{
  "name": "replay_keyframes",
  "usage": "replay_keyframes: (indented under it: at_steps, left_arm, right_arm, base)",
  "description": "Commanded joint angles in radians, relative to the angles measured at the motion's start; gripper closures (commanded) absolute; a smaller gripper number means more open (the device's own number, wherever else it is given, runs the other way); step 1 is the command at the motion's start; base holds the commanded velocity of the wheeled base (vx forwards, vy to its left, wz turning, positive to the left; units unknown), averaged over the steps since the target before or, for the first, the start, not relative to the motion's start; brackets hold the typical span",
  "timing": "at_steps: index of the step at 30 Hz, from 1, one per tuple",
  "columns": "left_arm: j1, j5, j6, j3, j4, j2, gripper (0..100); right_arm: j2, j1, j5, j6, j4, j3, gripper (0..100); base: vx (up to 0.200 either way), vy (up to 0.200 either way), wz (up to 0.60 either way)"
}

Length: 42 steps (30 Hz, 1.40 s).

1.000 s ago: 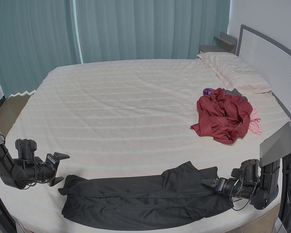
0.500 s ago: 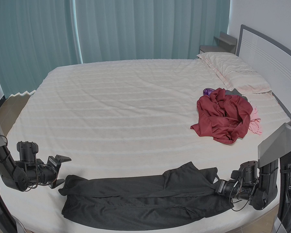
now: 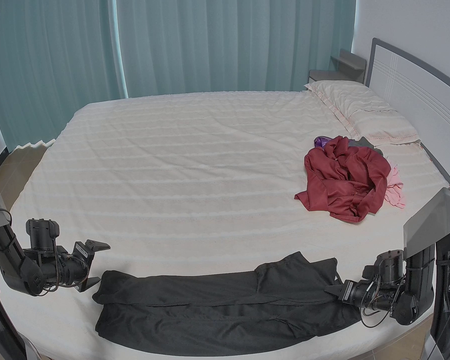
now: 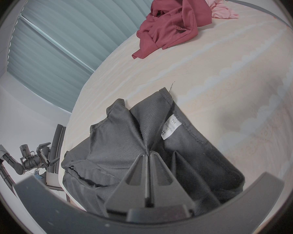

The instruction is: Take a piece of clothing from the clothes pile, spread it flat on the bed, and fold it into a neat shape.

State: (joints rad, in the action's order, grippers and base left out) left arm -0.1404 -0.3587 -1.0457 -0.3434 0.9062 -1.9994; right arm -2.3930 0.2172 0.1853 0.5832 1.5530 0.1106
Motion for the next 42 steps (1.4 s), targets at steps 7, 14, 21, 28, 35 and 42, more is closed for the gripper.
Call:
replay_keyframes:
  at_steps: [7,14,21,28,35,42]
  left_arm:
    - [-0.001,0.000,0.001,0.001,0.000,-0.004,0]
    - [0.001,0.000,0.001,0.001,0.000,-0.004,0]
    - [0.005,0.001,0.001,0.001,0.000,-0.006,0]
    - [0.012,0.001,0.018,0.003,0.002,-0.010,0]
    - [0.012,0.001,0.020,0.007,0.002,-0.010,0]
    - [0.012,0.001,0.020,0.007,0.002,-0.010,0]
  right_arm:
    - [0.136,-0.016,-0.006,-0.016,0.009,-0.009,0]
    - [0.087,0.074,0.003,-0.019,-0.008,0.116,0]
    - [0.025,0.111,0.005,-0.022,-0.116,0.261,0]
    - [0.008,0.106,0.020,-0.023,-0.171,0.299,0]
    - [0.003,0.094,0.020,-0.031,-0.172,0.297,100]
    - [0.020,0.076,0.020,-0.051,-0.166,0.241,100]
  base:
    - [0.000,0.000,0.00]
    - [0.000,0.000,0.00]
    - [0.000,0.000,0.00]
    - [0.000,0.000,0.00]
    - [0.000,0.000,0.00]
    - [0.000,0.000,0.00]
